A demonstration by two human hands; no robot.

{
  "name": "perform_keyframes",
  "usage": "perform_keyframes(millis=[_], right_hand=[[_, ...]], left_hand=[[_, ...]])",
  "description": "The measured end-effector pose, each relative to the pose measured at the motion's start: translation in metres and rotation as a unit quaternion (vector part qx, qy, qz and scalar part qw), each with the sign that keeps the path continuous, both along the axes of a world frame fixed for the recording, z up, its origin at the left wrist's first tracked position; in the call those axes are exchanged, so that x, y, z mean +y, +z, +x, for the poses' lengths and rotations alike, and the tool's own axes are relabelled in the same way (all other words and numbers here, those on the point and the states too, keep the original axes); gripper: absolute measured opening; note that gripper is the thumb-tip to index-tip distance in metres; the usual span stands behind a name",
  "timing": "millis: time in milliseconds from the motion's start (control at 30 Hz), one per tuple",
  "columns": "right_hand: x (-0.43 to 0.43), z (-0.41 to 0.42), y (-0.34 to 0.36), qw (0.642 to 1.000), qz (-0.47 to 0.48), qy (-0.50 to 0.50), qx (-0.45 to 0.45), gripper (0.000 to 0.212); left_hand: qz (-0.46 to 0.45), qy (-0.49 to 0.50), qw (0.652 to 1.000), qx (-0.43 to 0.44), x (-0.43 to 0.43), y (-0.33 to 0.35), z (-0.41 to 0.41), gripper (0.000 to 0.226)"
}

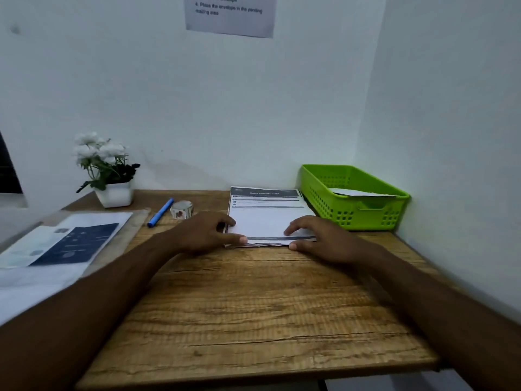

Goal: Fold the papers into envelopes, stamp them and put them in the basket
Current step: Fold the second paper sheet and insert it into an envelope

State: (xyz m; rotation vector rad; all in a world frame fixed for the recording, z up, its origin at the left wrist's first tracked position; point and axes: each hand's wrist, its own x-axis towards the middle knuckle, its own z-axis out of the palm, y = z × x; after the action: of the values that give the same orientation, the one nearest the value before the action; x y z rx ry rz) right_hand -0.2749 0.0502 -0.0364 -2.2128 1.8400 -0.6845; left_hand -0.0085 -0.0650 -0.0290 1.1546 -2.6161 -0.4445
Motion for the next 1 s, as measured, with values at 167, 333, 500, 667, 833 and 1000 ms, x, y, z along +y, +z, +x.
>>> perform_keyframes(millis=[167, 333, 500, 667, 833, 1000], right_hand=[[-0.01, -0.005, -0.001, 1.0, -0.016, -0.011, -0.001, 0.023], [-0.01, -0.007, 0.0, 0.999, -0.035, 0.009, -0.015, 0.026], [-0.014, 0.001, 0.01, 0.998, -0.06, 0.026, 0.023, 0.036], [-0.019, 0.013, 0.015, 0.994, -0.077, 0.056, 0.056, 0.03], [-0.013, 0.015, 0.015, 0.983, -0.138, 0.017, 0.116, 0.012], [0.0, 0.015, 0.022, 0.966, -0.17, -0.088, 0.176, 0.01]], left_hand=[[0.009, 0.003, 1.0, -0.025, -0.007, -0.007, -0.006, 0.126], [0.014, -0.005, 1.0, 0.017, -0.009, -0.007, -0.007, 0.098], [0.036, -0.007, 0.995, 0.089, -0.007, -0.002, -0.007, 0.059], [0.036, 0.007, 0.984, 0.172, -0.005, -0.003, -0.006, 0.048], [-0.002, -0.004, 0.979, 0.203, -0.002, -0.002, -0.006, 0.029], [-0.105, -0.033, 0.97, 0.217, -0.002, 0.0, -0.005, 0.015]])
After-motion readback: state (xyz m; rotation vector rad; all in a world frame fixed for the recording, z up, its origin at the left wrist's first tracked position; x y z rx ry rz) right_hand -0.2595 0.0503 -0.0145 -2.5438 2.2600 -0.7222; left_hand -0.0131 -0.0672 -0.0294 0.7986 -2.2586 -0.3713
